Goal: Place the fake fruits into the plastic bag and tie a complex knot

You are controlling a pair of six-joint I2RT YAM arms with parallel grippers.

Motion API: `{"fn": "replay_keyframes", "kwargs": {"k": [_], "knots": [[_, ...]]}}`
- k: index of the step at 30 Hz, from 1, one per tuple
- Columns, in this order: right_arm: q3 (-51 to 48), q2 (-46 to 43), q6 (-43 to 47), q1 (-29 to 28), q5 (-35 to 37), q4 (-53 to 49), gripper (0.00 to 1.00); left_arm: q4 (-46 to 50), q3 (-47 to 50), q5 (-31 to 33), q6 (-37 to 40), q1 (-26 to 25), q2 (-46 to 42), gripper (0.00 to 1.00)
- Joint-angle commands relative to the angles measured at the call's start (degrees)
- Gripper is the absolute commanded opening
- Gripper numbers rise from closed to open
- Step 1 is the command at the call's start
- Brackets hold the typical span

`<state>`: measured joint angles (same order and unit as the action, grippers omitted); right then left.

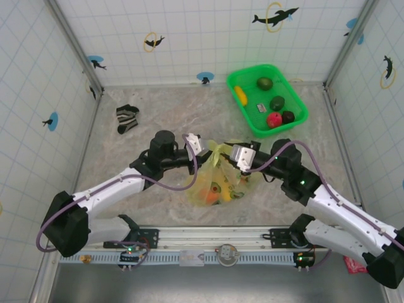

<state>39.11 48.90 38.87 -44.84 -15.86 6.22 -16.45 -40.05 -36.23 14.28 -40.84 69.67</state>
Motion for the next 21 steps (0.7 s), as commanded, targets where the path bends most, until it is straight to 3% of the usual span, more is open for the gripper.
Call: {"fn": "replay_keyframes", "kwargs": {"k": [1, 8, 13, 16, 21], "knots": [[-2.54, -3.54, -2.62, -0.75, -0.05, 1.91, 0.43, -3.57, 1.82, 2.21, -4.47, -0.29, -2.11, 0.0], [-6.37, -7.03, -7.12, -6.0, 4.21, 8.93, 0.51, -5.42, 3.88, 2.12, -5.47, -0.29, -3.34, 0.0], [-7.73, -6.69, -32.49, -8.62, 11.42, 17.78, 0.51, -8.81, 6.08, 5.1, -8.13, -0.38, -4.36, 0.0], [-6.32, -5.04, -45.91, -9.62, 16.23, 16.26, 0.45, -8.87, 6.27, 7.4, -8.92, -0.63, -4.36, 0.0], [-5.62, -6.3, -55.89, -10.71, 19.95, 13.39, 0.46, -8.47, 7.13, 10.69, -7.95, -1.71, -4.9, 0.0]]}}
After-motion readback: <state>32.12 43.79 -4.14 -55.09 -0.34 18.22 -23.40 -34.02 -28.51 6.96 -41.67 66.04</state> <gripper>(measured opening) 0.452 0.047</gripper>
